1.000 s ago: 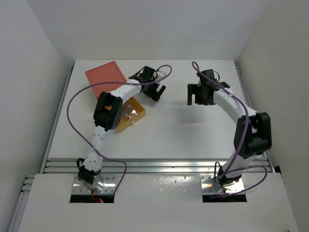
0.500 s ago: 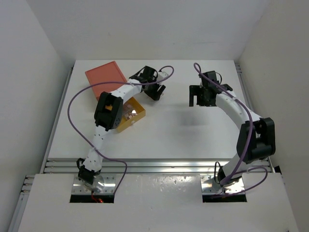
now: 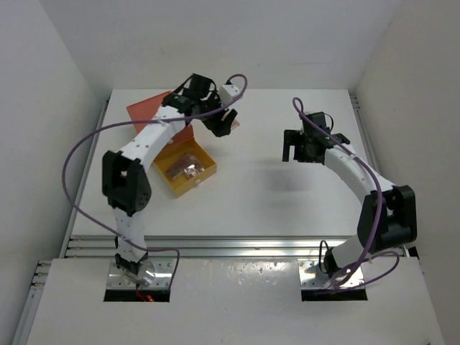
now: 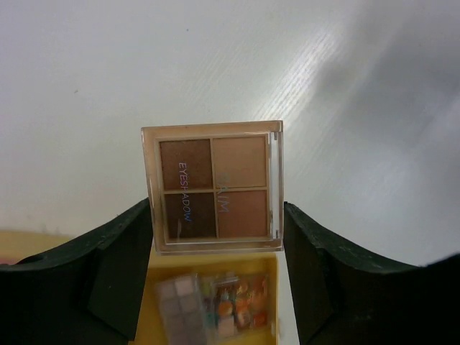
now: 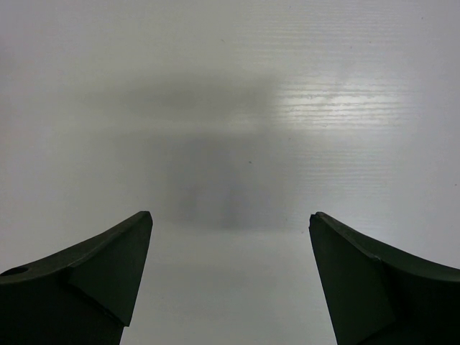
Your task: Organize the makeup
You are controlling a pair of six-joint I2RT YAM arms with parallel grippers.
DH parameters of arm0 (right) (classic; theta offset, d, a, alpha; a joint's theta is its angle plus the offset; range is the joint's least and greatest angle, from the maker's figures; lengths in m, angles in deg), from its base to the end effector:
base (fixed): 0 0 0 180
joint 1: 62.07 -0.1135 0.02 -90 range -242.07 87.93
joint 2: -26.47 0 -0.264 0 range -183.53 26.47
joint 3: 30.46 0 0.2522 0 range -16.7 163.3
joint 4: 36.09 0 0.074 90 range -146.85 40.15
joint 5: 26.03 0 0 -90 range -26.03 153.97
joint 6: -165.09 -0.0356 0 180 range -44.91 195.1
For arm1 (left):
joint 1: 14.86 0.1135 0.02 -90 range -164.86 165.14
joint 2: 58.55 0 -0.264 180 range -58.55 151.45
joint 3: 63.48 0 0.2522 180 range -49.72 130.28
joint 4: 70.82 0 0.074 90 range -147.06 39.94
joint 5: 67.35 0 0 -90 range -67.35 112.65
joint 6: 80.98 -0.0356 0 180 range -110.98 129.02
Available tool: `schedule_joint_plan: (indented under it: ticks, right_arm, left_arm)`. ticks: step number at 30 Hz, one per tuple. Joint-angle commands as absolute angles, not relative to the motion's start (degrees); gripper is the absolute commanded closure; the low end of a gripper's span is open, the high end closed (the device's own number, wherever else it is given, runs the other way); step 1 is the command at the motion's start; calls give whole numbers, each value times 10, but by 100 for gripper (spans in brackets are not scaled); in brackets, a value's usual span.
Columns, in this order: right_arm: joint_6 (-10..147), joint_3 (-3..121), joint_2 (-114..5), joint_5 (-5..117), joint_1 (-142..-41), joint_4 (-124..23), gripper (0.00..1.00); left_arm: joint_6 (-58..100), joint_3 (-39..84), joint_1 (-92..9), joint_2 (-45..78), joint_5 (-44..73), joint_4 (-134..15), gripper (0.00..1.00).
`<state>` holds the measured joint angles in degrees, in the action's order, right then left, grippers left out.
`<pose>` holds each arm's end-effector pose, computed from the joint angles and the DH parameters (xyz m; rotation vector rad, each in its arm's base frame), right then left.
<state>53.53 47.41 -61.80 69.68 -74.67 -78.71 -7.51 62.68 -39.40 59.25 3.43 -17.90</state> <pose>0.3188 0.0676 0.2444 0.2362 2.4828 0.1260 0.4221 -0.2056 0.3082 0.9738 2.1279 -0.4625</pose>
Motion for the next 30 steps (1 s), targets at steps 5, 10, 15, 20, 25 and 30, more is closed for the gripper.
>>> schedule_joint_plan:
  ticks: [5,10,15,20,25,30]
  right_arm:
    - [512,442,-577,691,-765,-745,9]
    - [507,439,-577,694,-778,-742,9]
    - [500,429,-568,718,-798,-746,9]
    - [500,417,-548,739,-803,-750,9]
    - [505,419,-545,746,-804,-760,9]
    - [519,426,-542,751,-813,-765,9]
  left_arm:
    - [-169,401,-332,406,27,-128,66]
    - [-178,297,-279,369,42,-170,67]
    - [-191,249,-243,374,74,-208,67]
    - [-191,212,-229,380,87,-258,59]
    - [-186,217,-229,408,93,-273,19]
    - [-180,223,-229,408,117,-279,7]
